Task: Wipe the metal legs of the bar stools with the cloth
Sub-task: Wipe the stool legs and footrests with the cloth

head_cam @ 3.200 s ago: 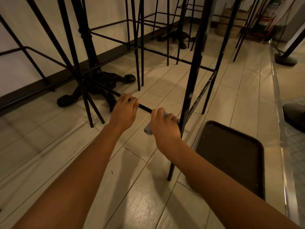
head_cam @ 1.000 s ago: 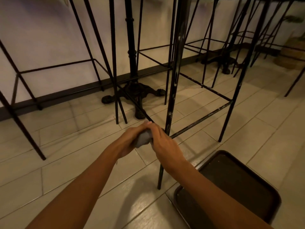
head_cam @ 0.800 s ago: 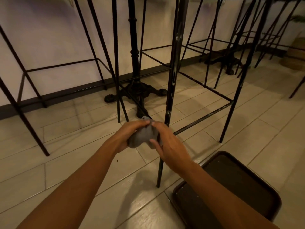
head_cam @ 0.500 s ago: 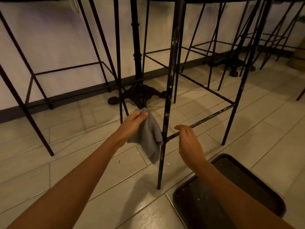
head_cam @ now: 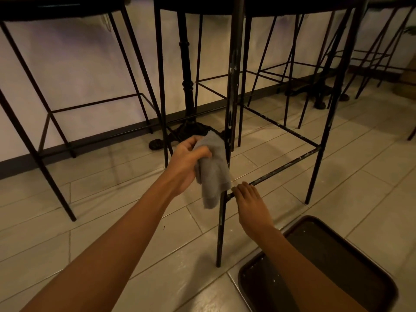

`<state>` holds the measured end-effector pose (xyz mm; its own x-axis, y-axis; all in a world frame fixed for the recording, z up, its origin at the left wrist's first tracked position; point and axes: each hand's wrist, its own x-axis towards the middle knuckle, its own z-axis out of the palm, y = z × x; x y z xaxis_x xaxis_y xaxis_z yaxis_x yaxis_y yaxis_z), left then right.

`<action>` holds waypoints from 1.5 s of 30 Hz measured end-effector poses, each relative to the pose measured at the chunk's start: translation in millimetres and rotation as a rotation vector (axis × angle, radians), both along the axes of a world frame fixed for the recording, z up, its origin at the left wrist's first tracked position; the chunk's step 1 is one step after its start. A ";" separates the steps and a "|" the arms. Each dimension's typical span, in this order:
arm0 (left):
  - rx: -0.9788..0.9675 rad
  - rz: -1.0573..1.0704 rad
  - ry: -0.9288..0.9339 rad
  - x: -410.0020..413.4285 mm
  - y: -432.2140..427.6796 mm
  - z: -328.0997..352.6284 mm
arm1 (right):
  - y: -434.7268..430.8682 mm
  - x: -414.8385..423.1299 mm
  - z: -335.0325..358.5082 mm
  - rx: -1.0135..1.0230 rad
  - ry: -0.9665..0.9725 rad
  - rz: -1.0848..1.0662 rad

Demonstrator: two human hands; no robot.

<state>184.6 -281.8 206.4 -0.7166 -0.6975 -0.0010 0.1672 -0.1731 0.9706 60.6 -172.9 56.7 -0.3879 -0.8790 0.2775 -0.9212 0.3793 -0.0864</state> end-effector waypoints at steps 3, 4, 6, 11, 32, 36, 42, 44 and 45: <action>-0.101 0.042 0.096 -3.4 2.7 7.4 | -1.0 -0.2 -0.2 0.005 0.009 -0.020; -0.122 0.060 0.120 -5.6 4.5 9.4 | -1.0 -0.3 0.0 0.013 0.020 -0.021; -0.208 0.109 0.155 -11.3 9.8 13.0 | -0.5 -0.1 0.6 0.020 0.044 -0.019; -0.514 0.261 0.201 -33.3 17.5 31.1 | 0.3 -0.7 1.3 -0.014 0.070 -0.006; -1.060 0.616 0.226 -73.6 8.7 14.6 | -3.2 6.4 -3.2 -0.099 0.022 -0.025; -1.174 0.671 0.241 -82.3 2.2 19.7 | -5.1 6.2 -7.8 -0.163 0.026 -0.037; -1.125 0.707 0.235 -85.3 5.5 15.1 | -5.4 5.1 -13.0 -0.197 0.031 -0.033; -1.126 0.689 0.213 -83.2 8.3 10.1 | -5.1 4.7 -13.8 -0.200 0.032 -0.027; -1.133 0.682 0.205 -81.9 8.2 9.8 | -5.0 4.4 -14.1 -0.201 0.034 -0.028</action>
